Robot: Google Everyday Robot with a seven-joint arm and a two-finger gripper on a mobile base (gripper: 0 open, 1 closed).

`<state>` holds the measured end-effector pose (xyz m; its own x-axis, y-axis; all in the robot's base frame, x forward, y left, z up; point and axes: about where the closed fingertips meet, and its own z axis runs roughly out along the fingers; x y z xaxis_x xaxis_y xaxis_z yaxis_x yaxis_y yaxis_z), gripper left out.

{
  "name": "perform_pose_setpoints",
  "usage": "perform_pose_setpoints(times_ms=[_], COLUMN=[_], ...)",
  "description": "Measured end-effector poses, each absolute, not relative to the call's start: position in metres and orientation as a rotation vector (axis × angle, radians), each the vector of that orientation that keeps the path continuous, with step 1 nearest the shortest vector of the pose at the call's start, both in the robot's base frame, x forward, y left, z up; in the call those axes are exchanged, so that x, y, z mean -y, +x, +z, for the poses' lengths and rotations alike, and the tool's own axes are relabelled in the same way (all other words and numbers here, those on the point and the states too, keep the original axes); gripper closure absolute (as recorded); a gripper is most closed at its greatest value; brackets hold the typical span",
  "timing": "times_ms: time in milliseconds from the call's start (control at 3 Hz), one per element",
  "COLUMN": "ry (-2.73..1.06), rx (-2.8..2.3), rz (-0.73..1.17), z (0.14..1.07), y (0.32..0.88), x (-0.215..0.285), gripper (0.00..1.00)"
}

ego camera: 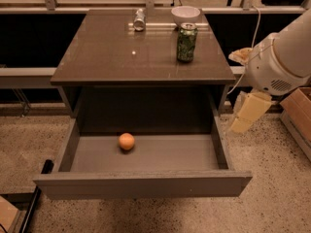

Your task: Pick orange from top drawer and place on counter

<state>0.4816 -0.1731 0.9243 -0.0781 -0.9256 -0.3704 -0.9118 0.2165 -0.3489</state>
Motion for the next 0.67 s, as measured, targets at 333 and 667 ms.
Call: perform_pose_setpoints(times_ms=[333, 667], ry=[-1.716, -1.698], rx=[-1.885, -1.767], rz=[0.103, 0.281], z=[0.892, 0.864], y=[0.494, 0.515], x=[0.127, 0.064], gripper=[0.0, 0.0])
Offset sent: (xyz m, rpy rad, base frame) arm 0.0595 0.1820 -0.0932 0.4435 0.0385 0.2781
